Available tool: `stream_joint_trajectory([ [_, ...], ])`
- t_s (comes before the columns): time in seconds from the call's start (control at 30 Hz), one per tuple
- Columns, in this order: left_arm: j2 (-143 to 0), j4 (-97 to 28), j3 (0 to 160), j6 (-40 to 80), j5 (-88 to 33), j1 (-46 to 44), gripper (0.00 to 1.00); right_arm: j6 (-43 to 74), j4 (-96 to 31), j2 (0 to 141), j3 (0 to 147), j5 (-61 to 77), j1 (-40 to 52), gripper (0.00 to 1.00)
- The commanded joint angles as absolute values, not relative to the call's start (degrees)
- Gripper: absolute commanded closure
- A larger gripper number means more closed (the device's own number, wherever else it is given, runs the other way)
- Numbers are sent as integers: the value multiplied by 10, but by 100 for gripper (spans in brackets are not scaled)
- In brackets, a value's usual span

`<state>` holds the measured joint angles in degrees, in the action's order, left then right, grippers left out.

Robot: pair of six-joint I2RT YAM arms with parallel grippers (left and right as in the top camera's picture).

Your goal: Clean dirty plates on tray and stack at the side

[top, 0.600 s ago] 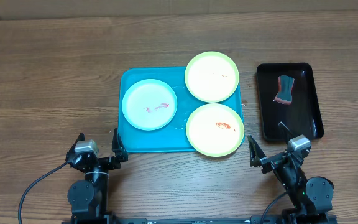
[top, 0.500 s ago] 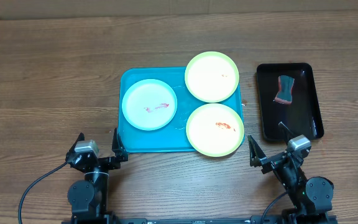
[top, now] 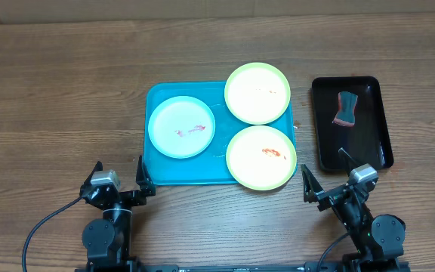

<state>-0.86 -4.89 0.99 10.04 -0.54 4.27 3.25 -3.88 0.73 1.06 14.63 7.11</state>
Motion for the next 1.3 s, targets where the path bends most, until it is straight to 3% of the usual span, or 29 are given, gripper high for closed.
stream_joint_trajectory([
  [0.0,-4,-47,4,88,2,44,1,36,-35,2,4,147,70,0],
  [1.27,-4,-44,6,87,-32,44,0,36,-31,2,5,152,70,0],
])
